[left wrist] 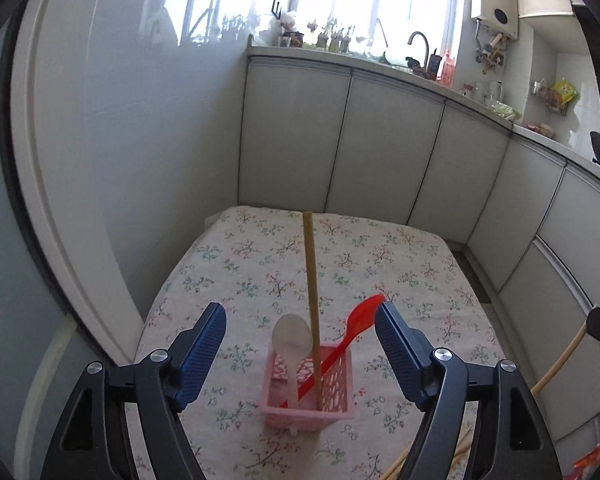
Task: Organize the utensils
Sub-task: 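Carry the chopstick to the pink holder and lower it in with the right tool, then move both open tools over the pile of loose wooden chopsticks, then grasp a wooden chopstick from the pile with the left tool and lift it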
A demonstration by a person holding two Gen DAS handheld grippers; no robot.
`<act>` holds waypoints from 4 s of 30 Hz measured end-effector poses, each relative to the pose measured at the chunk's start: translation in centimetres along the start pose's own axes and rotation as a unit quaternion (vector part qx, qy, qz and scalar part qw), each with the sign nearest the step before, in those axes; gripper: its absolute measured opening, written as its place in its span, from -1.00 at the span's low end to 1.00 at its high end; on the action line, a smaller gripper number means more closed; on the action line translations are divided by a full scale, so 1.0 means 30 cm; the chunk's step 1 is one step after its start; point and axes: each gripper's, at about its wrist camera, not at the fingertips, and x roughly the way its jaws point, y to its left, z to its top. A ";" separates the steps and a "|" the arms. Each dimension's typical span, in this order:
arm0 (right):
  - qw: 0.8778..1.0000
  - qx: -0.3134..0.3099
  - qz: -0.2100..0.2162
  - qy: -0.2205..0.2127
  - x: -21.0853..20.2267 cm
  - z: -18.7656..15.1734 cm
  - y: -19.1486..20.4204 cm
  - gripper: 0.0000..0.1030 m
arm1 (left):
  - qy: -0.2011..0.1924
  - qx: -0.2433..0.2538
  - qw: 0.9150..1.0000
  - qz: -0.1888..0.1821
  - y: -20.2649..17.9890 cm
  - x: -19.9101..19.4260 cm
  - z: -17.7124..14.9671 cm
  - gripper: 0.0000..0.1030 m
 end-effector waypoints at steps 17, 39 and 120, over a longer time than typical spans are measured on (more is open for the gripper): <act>0.996 -0.037 0.026 -0.080 -0.037 0.052 0.194 -0.85 | 0.089 -0.073 0.993 0.019 0.192 -0.038 -0.074 0.71; 0.988 -0.142 0.005 -0.068 0.332 -0.086 0.449 -0.85 | 0.124 -0.079 0.989 0.021 0.226 0.029 -0.089 0.71; 0.939 0.156 -0.119 0.283 0.186 -0.190 -0.641 -0.05 | 0.289 0.147 0.937 -0.131 -0.586 0.569 -0.390 -0.76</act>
